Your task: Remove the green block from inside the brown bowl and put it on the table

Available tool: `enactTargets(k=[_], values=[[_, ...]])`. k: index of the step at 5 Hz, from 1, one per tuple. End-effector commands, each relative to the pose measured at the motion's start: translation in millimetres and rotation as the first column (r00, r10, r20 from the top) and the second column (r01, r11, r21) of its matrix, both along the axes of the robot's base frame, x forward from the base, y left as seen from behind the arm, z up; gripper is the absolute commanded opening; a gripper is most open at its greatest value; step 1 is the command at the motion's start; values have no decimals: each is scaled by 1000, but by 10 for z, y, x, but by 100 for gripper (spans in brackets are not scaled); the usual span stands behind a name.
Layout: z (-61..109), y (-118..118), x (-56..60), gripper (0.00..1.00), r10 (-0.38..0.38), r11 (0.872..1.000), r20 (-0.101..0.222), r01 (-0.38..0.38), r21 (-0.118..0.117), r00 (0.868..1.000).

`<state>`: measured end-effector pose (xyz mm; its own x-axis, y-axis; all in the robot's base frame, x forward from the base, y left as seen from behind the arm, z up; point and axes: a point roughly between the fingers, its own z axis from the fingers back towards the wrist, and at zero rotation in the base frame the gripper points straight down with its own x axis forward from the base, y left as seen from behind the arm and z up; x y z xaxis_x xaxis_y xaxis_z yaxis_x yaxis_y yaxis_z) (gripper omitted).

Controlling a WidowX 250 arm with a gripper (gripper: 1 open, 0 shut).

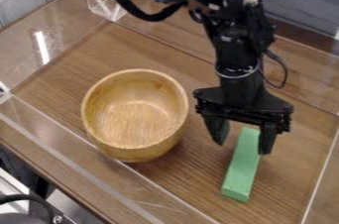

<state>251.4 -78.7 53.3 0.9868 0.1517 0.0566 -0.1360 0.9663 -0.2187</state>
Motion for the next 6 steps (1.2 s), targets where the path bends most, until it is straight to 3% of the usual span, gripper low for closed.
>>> enactTargets(k=[1,6], values=[[161,48,70,100,11,1000,50,-11,-9,999],[67,123,26,100,32,999,42,-32,-7,999]])
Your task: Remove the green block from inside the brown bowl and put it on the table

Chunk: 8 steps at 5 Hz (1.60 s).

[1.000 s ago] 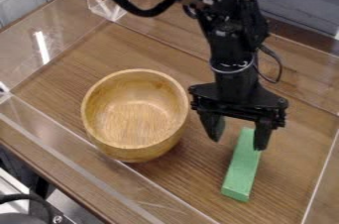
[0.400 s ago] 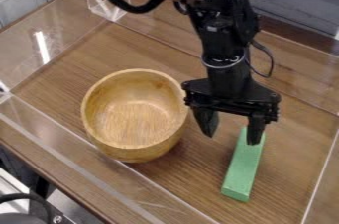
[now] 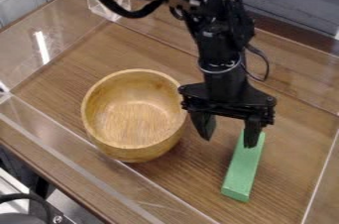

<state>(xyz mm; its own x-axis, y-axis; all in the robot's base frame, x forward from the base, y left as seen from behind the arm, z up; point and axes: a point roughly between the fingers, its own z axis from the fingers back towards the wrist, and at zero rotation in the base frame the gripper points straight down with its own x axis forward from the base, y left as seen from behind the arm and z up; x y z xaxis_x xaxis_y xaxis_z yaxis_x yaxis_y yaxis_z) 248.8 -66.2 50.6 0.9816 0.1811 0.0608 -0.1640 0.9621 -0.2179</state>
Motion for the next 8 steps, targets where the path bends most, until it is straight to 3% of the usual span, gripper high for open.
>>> enactTargets(k=[1,8], values=[[65,-8,41,100,5,1000,38,-5,-10,999],[-129,-10,19,100,52,998,11,-51,-27,999]])
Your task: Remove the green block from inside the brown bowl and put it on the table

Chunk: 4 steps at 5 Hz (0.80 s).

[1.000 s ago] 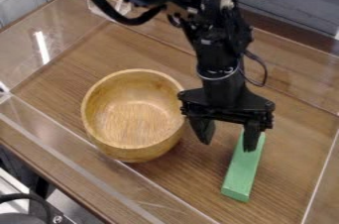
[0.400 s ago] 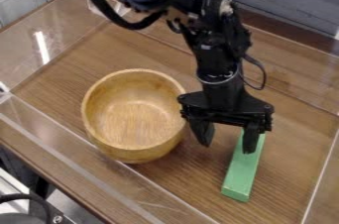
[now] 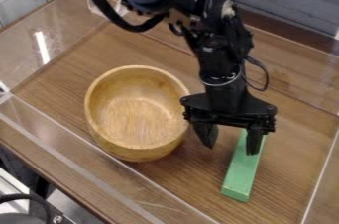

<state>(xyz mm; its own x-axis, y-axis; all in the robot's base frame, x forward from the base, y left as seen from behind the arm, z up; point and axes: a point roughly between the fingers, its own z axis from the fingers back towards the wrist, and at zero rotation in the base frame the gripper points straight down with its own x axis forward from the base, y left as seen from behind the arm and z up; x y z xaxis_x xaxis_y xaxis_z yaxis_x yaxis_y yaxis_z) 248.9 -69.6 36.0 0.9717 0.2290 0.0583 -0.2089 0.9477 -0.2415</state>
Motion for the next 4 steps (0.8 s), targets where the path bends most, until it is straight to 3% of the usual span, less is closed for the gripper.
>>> enactTargets(k=[1,3,4], values=[[-23,31,13,100,13,1000,4,-13,-3,1000],[-146,28,7,100,28,1000,1,-28,-2,1000],[-185,22,4,0,33,999,0,-33,-2,999]])
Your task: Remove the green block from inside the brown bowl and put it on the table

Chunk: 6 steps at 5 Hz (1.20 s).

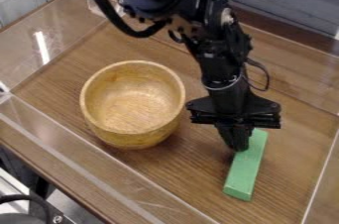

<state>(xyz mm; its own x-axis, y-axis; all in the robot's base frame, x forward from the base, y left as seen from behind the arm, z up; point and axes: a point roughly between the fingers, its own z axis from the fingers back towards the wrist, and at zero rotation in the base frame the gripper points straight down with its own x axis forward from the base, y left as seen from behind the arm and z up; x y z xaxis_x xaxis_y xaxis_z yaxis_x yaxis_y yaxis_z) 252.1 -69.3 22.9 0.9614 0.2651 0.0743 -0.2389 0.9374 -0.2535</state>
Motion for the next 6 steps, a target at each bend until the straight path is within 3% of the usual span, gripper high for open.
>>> enactTargets(k=[1,6], values=[[-57,25,-68,0,-5,1000,-39,5,5,999],[-54,54,-258,0,-14,1000,-135,15,1,991]])
